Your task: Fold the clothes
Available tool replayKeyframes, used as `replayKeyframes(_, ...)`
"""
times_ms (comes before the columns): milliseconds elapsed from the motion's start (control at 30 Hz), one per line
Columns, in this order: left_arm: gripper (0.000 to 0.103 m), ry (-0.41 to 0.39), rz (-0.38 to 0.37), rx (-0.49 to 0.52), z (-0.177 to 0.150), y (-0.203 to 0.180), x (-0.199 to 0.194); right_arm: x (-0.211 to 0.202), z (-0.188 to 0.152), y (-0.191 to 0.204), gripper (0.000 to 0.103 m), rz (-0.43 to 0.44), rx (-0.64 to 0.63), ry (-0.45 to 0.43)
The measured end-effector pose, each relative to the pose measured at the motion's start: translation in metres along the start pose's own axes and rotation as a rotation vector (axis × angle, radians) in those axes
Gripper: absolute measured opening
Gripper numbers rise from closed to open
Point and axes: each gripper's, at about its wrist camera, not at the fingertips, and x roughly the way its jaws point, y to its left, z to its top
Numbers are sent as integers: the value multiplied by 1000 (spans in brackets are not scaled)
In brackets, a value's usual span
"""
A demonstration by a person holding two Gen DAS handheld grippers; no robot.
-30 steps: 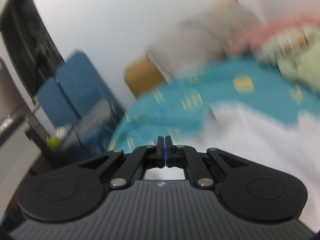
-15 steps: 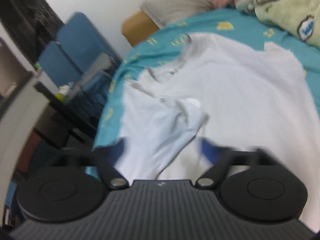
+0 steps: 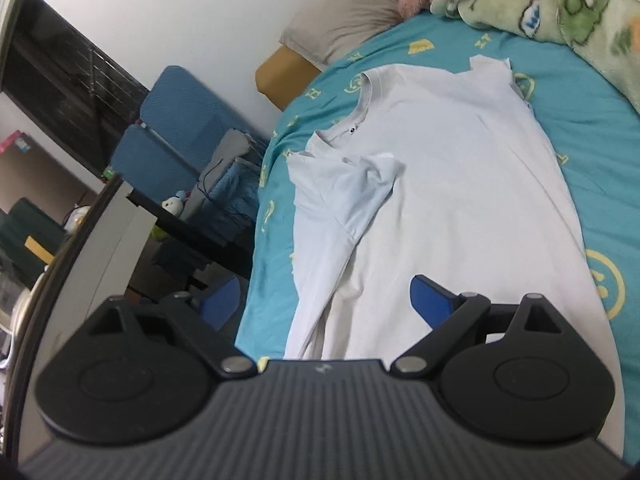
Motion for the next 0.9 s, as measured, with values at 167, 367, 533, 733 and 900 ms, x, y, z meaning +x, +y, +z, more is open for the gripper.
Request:
replayKeyframes(167,6,26,87,64,-1,-14,2,2,3,-7,93,0,14,8)
replayKeyframes(367,4,-248,565,651,-31,-93,-32,0,5,-17,93,15,57,15)
replayKeyframes(533,5,-404,955,1371,-129,-157,11,4,7,-25,93,22,106,26)
replayKeyframes(733,5,-157,801,1462,-155,-158,52,17,5,-34,94,47,158,55)
replayKeyframes(900,6,-210,568,1105,-103,-151,11,66,21,-40,94,115,197,77)
